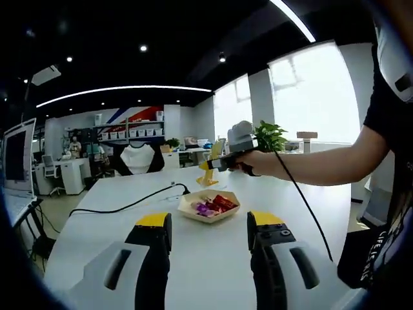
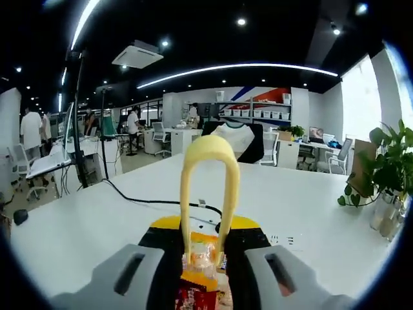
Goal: Place the target food into the container with the food tongs after gripping and lifting it, then release it inside without dropping or visibly crushing the food.
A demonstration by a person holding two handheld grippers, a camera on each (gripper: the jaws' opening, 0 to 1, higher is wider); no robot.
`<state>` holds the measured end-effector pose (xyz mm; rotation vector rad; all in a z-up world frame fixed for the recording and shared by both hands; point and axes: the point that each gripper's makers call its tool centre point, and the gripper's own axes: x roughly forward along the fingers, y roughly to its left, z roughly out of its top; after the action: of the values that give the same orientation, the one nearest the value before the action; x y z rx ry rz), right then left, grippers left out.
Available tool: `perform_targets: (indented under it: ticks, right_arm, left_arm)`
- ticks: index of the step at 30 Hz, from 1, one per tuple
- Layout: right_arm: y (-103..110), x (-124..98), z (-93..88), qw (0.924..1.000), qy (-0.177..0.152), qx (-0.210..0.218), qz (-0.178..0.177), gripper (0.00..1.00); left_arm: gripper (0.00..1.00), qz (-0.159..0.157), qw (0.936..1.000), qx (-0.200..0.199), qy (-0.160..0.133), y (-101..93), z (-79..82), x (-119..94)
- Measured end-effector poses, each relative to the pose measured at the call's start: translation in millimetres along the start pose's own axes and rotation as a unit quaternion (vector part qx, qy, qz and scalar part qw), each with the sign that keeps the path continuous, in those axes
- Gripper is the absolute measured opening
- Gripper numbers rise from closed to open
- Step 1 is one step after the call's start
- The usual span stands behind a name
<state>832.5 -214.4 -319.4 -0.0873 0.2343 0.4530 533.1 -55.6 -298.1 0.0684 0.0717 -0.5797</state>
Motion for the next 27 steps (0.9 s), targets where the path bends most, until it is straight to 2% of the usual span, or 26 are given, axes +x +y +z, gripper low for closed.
perform_targets:
  ticks: [4, 12, 14, 15, 17, 18, 27]
  right_arm:
    - [2, 14, -14.4, 0.9998, 0.014, 0.001, 0.014, 0.19]
    - [-6, 30, -38.9, 0.9985, 0.047, 0.028, 0.001, 0.20]
    - [-4, 32, -39.3, 0.9985, 0.045, 0.028, 0.010, 0.21]
    - [-2, 33, -32.3, 0.9992, 0.020, 0.026, 0.022, 0.21]
    - [-5, 33, -34.4, 0.9989, 0.031, 0.030, 0.015, 0.21]
    - [-9, 32, -33.5, 0.9994, 0.032, 0.012, 0.010, 0.21]
    - [-16, 11, -22.0, 0.9996, 0.024, 0.015, 0.006, 0.22]
  left_arm:
    - [0.50, -0.003, 1.0000, -0.004, 0.004, 1.2, -0.4, 4]
    - [0.49, -0.003, 0.9999, -0.007, 0.006, 4.9, -0.4, 8]
    - [0.50, -0.004, 0.9999, -0.009, 0.009, 5.3, -1.7, 9]
    - [0.50, -0.006, 0.9999, -0.007, 0.010, 5.3, -2.3, 9]
    - [0.50, -0.008, 0.9999, -0.004, 0.012, 5.0, -2.7, 10]
    - [0.50, -0.009, 0.9999, -0.003, 0.011, 5.0, -2.3, 10]
    - [0.50, -0.014, 0.9999, -0.001, 0.010, -2.4, -3.1, 8]
